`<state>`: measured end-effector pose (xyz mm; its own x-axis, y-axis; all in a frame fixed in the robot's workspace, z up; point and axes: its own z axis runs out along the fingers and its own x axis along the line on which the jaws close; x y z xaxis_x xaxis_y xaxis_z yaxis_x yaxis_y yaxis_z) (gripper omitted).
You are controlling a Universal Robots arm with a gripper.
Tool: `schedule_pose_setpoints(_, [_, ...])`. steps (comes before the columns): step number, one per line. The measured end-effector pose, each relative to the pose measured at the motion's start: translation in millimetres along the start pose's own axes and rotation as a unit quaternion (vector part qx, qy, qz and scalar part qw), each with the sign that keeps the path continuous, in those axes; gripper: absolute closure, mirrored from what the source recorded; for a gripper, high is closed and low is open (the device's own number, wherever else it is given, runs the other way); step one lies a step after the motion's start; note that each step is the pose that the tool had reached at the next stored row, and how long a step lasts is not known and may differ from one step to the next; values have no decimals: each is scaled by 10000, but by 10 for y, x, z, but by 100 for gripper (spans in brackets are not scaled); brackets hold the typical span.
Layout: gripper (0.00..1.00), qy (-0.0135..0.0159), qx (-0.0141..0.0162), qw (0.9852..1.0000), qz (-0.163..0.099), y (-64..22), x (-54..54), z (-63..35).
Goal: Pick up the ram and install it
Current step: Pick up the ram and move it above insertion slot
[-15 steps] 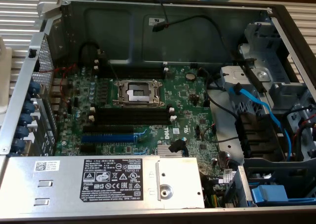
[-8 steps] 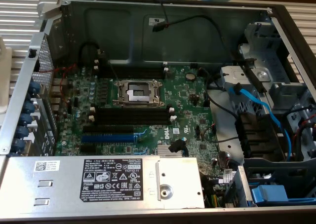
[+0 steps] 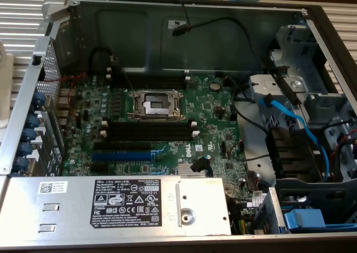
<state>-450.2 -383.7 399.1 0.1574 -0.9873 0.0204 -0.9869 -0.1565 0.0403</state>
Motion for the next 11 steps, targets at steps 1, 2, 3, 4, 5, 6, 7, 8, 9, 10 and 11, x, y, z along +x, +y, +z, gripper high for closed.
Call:
schedule_pose_setpoints(1, [87,-2,1,10000,0,-33,8,-25])
schedule_pose_setpoints(2, [87,-5,1,10000,0,-66,17,-55])
schedule_pose_setpoints(3, [87,-8,1,10000,0,-100,26,-85])
schedule_pose_setpoints(4, [87,-11,2,10000,0,-132,34,-115])
schedule_pose_setpoints(5, [87,-15,3,10000,-1,-165,44,-144])
schedule_pose_setpoints(6, [87,-18,3,10000,-1,-198,53,-172])
schedule_pose_setpoints(7, [87,-21,4,10000,-1,-232,62,-202])
schedule_pose_setpoints(8, [87,-24,4,10000,-1,-263,72,-226])
schedule_pose_setpoints(9, [87,-26,5,10000,-1,-295,81,-247])
schedule_pose_setpoints(10, [87,-29,8,10000,-1,-326,90,-263])
schedule_pose_setpoints(11, [87,-31,12,10000,-1,-355,98,-277])
